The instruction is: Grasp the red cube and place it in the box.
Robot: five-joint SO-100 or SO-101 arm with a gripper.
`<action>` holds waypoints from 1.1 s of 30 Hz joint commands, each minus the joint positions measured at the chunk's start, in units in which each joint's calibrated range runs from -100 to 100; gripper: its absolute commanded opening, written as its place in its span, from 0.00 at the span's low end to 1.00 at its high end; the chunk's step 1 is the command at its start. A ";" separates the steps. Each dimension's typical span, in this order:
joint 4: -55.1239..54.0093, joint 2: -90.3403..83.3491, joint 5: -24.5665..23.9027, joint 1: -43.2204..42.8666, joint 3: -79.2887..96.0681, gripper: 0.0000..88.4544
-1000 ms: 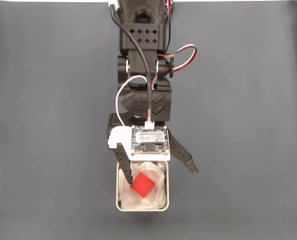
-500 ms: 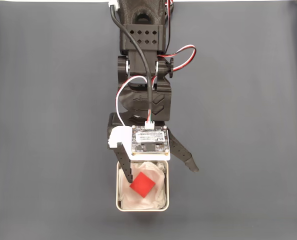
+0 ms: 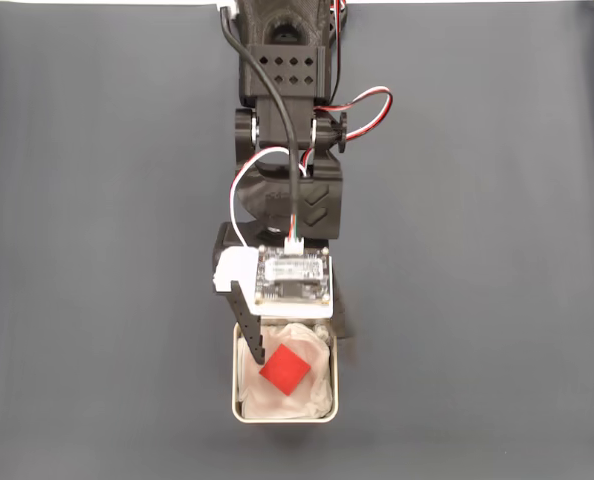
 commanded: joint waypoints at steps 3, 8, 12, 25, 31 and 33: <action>0.16 -9.82 -0.63 -1.32 -1.53 0.00; 5.24 -20.39 -0.39 -2.74 3.40 0.00; 5.73 -33.82 0.88 -3.59 18.00 0.00; 17.13 -80.44 0.68 -3.87 64.26 0.00; 34.59 -91.19 -0.39 -3.52 72.29 0.00; 38.93 -91.19 -0.59 -3.23 73.29 0.00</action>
